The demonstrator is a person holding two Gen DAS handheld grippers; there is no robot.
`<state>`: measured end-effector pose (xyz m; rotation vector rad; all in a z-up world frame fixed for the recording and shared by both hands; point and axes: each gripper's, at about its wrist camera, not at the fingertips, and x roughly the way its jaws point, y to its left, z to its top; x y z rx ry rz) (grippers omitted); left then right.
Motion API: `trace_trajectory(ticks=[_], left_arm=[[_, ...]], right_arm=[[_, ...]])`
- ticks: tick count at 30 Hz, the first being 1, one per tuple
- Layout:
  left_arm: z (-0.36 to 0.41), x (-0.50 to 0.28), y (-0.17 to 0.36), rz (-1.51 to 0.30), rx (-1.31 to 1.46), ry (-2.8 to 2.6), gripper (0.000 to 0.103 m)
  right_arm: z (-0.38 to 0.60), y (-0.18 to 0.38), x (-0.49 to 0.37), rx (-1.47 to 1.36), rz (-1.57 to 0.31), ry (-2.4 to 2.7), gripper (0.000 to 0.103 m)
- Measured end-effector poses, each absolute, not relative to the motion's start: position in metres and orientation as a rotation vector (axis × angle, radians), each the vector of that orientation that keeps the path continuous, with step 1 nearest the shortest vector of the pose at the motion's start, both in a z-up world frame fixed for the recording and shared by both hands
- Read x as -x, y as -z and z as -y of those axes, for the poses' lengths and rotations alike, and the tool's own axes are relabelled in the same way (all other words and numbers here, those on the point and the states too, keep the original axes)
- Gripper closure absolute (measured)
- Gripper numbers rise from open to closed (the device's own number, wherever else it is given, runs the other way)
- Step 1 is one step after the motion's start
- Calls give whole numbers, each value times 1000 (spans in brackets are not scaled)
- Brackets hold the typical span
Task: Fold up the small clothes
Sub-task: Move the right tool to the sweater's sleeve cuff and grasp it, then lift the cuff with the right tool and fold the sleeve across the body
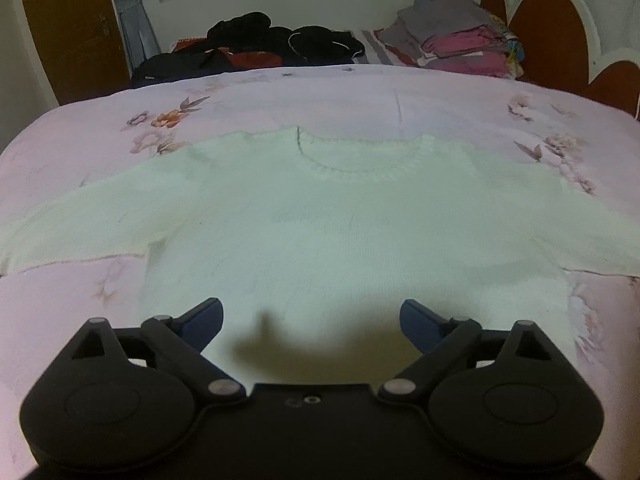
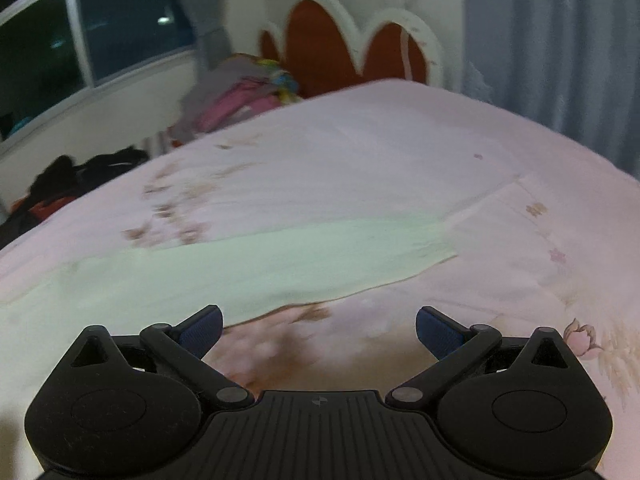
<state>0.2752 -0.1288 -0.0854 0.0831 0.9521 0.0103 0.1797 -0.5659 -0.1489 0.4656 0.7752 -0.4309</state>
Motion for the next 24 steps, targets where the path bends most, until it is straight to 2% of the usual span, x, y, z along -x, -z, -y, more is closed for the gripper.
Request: trace_trajectory(ticks=[1, 2, 14, 15, 16, 17, 19, 24], left_arm=[[131, -278, 87, -951, -92, -11, 9], [133, -282, 89, -952, -103, -15, 9], [136, -306, 101, -985, -129, -31, 18], [135, -307, 101, -985, -130, -35, 18], [134, -308, 101, -986, -130, -38, 20], [133, -309, 101, -986, -129, -40, 22], [131, -310, 99, -985, -119, -35, 31], [122, -312, 92, -987, -64, -17, 34]], right_arm=[[577, 156, -183, -482, -790, 451, 35], [586, 162, -186, -506, -803, 468, 40], [643, 200, -209, -645, -793, 558, 42], [642, 200, -212, -641, -789, 554, 58], [644, 201, -214, -647, -790, 547, 80], [646, 202, -216, -662, -788, 542, 86], [647, 203, -217, -673, -776, 538, 93], [640, 185, -215, -663, -700, 506, 96]])
